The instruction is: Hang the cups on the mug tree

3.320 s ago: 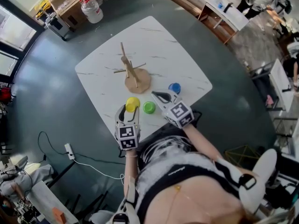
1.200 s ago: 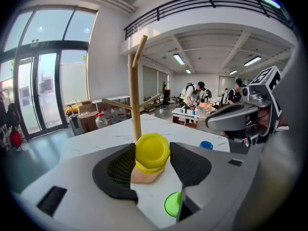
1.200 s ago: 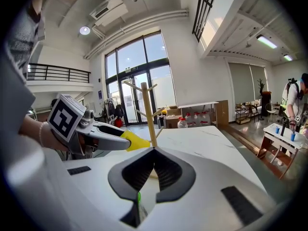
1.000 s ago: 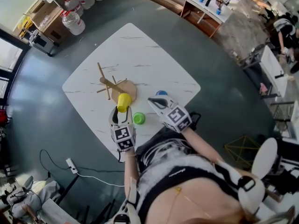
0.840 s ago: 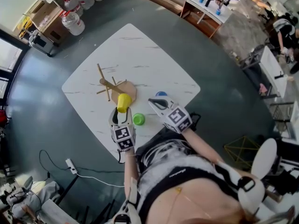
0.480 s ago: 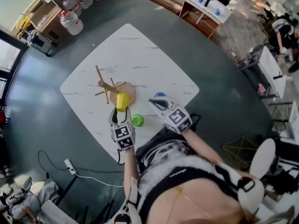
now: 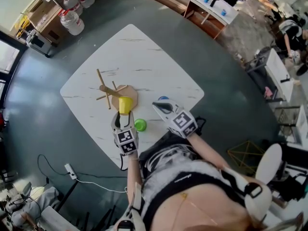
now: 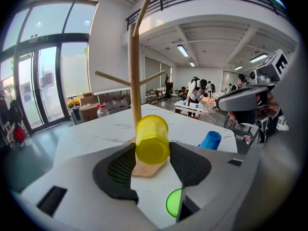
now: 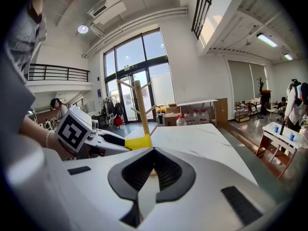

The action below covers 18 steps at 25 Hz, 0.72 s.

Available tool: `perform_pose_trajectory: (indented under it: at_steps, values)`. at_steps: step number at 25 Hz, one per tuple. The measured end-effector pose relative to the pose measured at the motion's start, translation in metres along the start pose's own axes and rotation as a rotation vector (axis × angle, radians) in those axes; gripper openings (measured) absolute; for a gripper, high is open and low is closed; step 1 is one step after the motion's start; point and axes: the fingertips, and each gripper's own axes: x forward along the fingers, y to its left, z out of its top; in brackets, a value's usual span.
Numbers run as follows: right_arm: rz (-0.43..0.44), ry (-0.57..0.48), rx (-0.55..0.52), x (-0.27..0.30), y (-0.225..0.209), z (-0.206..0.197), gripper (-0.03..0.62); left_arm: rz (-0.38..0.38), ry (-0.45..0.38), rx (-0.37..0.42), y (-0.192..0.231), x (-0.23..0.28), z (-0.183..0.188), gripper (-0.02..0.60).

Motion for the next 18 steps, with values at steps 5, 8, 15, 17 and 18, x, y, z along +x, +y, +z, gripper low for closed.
perform_pose_trajectory:
  at_steps: [5, 8, 15, 17, 18]
  values:
    - [0.012, -0.001, -0.012, 0.004, 0.001, 0.002, 0.003, -0.014, -0.018, 0.005, -0.004, -0.001, 0.002, 0.23]
    - [0.015, 0.003, -0.013, 0.005, 0.002, 0.001, 0.003, -0.019, -0.029, 0.001, -0.006, -0.001, 0.001, 0.232]
    - [0.012, 0.007, -0.011, 0.003, 0.004, 0.002, 0.003, -0.036, -0.036, 0.002, -0.011, -0.003, 0.001, 0.234]
    - [0.012, 0.009, -0.009, 0.003, 0.004, 0.001, 0.003, -0.039, -0.038, -0.002, -0.011, -0.004, 0.001, 0.235]
    - [0.012, 0.01, -0.007, 0.004, 0.005, 0.001, 0.003, -0.039, -0.039, -0.004, -0.01, -0.004, 0.0, 0.235]
